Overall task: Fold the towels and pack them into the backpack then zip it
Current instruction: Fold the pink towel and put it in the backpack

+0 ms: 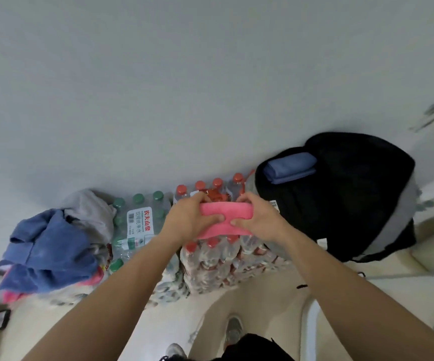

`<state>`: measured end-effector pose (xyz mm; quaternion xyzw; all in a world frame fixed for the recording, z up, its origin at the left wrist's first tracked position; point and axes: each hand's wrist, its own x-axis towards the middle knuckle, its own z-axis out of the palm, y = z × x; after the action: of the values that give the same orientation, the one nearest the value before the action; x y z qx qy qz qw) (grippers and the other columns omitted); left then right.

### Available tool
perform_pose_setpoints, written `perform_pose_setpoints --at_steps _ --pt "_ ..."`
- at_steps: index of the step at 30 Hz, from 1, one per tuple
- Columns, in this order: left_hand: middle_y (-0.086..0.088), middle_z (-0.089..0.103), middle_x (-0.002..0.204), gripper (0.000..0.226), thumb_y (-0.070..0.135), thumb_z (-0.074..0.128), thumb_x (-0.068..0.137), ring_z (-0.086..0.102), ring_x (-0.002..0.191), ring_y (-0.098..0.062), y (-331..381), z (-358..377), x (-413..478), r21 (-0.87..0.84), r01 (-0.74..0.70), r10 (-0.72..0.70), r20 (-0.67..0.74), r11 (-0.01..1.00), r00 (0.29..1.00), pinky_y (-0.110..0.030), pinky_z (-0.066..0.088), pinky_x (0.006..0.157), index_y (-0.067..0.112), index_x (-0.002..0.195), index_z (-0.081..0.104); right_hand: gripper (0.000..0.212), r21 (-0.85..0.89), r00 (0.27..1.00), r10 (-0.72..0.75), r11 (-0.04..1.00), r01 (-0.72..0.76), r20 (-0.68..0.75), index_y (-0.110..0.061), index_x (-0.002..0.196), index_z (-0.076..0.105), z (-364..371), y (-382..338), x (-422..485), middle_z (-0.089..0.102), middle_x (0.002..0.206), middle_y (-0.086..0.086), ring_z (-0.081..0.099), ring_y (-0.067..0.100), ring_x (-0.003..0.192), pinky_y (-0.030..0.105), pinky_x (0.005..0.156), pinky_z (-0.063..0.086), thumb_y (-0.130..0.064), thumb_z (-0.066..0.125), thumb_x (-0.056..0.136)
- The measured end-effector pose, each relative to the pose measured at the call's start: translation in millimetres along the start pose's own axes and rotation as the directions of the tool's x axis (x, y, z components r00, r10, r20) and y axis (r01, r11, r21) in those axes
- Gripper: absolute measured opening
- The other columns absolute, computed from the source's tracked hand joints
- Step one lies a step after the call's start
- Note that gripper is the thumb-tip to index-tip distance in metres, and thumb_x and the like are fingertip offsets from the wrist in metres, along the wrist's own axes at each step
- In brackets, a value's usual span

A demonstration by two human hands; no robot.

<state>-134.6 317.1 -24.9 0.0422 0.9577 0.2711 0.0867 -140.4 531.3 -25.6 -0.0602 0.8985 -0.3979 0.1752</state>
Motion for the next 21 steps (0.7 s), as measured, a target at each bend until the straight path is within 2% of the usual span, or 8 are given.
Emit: perform_pose_setpoints --at_steps 3,5,7,9,12,14,17,21 --pt "0.012 0.061 0.092 0.047 0.058 0.075 0.074 0.06 0.081 -0.006 34.8 -0.7 15.3 -0.249 -0.027 0.017 -0.042 0.968 0.999 -0.027 0.051 0.067 0.028 0.104 0.054 0.048 0.123 0.985 0.055 0.992 -0.035 -0.165 -0.03 0.113 0.054 -35.6 11.1 -6.9 0.061 0.104 -0.008 0.059 0.011 0.093 0.025 0.072 0.049 -0.032 0.083 0.075" --pt "0.005 0.06 0.108 0.047 0.04 0.073 0.082 0.062 0.09 -0.009 58.0 6.4 25.3 -0.419 -0.038 0.034 -0.016 0.907 0.999 -0.025 0.055 0.071 0.024 0.119 0.049 0.053 0.173 0.944 0.131 0.982 -0.081 -0.304 -0.023 0.117 0.055 -56.3 25.3 -11.0 0.062 0.105 -0.004 0.06 0.014 0.093 0.028 0.075 0.05 -0.033 0.085 0.074" --pt "0.001 0.055 0.119 0.051 0.021 0.066 0.086 0.06 0.099 -0.015 80.4 16.9 36.9 -0.476 -0.047 0.056 0.005 0.878 0.998 -0.028 0.056 0.078 0.021 0.131 0.042 0.053 0.244 0.881 0.216 0.962 -0.12 -0.421 -0.017 0.117 0.054 -74.5 42.6 -16.9 0.062 0.106 -0.004 0.06 0.013 0.094 0.024 0.076 0.047 -0.031 0.084 0.075" --pt "0.0 0.056 0.119 0.053 0.013 0.066 0.084 0.059 0.101 -0.017 101.7 32.1 49.6 -0.469 -0.09 0.107 0.009 0.878 0.994 -0.034 0.053 0.085 0.018 0.132 0.045 0.048 0.304 0.817 0.29 0.941 -0.148 -0.499 -0.015 0.117 0.053 -89.2 59.7 -22.8 0.059 0.105 -0.005 0.058 0.012 0.095 0.019 0.075 0.042 -0.029 0.081 0.08" --pt "-0.001 0.061 0.109 0.044 0.012 0.069 0.081 0.059 0.097 -0.018 130.5 62.2 65.4 -0.39 -0.136 0.152 0.01 0.911 0.988 -0.026 0.045 0.082 0.017 0.122 0.054 0.04 0.29 0.761 0.349 0.932 -0.218 -0.547 -0.01 0.118 0.054 -104.2 82.2 -23.8 0.057 0.104 -0.003 0.056 0.013 0.095 0.021 0.077 0.039 -0.022 0.075 0.086" --pt "-0.006 0.063 0.105 0.041 0.014 0.067 0.082 0.06 0.099 -0.025 145.4 83.5 74.1 -0.305 -0.138 0.148 0.011 0.942 0.989 -0.031 0.046 0.083 0.015 0.121 0.055 0.037 0.246 0.749 0.345 0.938 -0.246 -0.566 -0.009 0.117 0.055 -109.6 95.9 -17.3 0.06 0.107 0.002 0.056 0.015 0.093 0.023 0.077 0.04 -0.017 0.074 0.086" --pt "-0.011 0.062 0.112 0.042 0.018 0.063 0.086 0.06 0.104 -0.029 159.9 109.9 85.8 -0.181 -0.097 0.103 0.022 0.979 0.994 -0.038 0.049 0.086 0.014 0.127 0.052 0.034 0.16 0.74 0.317 0.947 -0.278 -0.593 -0.011 0.116 0.054 -114.1 113.9 -1.3 0.06 0.115 0.009 0.057 0.018 0.096 0.025 0.08 0.042 -0.014 0.073 0.087" --pt "-0.014 0.062 0.114 0.04 0.024 0.063 0.09 0.062 0.102 -0.034 169.1 131.3 97.1 -0.136 0.023 -0.015 0.06 0.99 0.998 -0.04 0.051 0.083 0.011 0.125 0.049 0.041 0.045 0.769 0.334 0.927 -0.371 -0.544 -0.013 0.133 0.049 -107.4 130.6 14.3 0.051 0.13 0.012 0.056 0.027 0.113 0.032 0.088 0.045 -0.01 0.06 0.094"
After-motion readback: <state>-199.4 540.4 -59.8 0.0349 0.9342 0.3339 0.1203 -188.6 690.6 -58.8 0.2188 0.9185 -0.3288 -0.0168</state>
